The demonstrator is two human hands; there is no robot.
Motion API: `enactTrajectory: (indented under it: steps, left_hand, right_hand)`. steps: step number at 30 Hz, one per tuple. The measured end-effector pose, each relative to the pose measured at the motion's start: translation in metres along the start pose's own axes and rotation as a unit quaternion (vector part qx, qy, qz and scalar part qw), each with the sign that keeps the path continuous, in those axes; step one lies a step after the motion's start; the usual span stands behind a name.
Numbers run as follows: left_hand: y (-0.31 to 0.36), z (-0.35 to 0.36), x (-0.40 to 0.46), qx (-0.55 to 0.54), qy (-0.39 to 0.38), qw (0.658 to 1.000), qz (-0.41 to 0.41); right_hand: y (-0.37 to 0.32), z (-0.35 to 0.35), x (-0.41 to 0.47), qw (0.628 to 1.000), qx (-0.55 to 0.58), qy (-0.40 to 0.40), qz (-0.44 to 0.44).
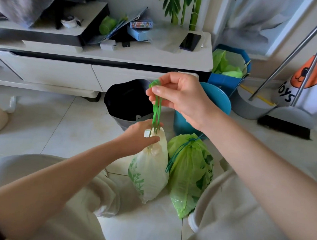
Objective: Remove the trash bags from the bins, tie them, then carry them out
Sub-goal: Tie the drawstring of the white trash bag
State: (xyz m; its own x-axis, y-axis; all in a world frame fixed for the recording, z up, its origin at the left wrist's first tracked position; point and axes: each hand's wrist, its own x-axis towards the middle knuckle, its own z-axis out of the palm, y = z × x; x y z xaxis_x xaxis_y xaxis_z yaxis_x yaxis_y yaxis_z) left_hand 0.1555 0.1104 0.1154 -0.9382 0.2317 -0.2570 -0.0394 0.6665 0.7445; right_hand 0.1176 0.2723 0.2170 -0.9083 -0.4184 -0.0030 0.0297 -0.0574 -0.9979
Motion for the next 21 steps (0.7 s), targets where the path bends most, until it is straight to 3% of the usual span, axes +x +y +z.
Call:
enactTrajectory:
  steps: [3,11,17,21]
  left_hand:
    - [-0.008,-0.010,0.000,-0.033,-0.002,0.999,0.006]
    - [-0.022,0.005,0.004,0.023,-0.011,0.999,0.042]
    - [-0.030,-0.003,0.002,0.064,-0.079,0.995,0.017]
    - [-0.029,-0.002,-0.002,-0.020,-0.033,0.999,-0.006]
  right_hand:
    - [-0.002,0.002,-0.003,0.999,0.031,-0.014,-0.004]
    - [-0.001,-0.002,0.001,0.994,0.105,0.004,-0.022]
    - [0.006,-0.008,0.004,0.992,0.127,0.018,-0.003]
    - [0.005,-0.016,0.010,0.991,0.128,0.047,-0.006]
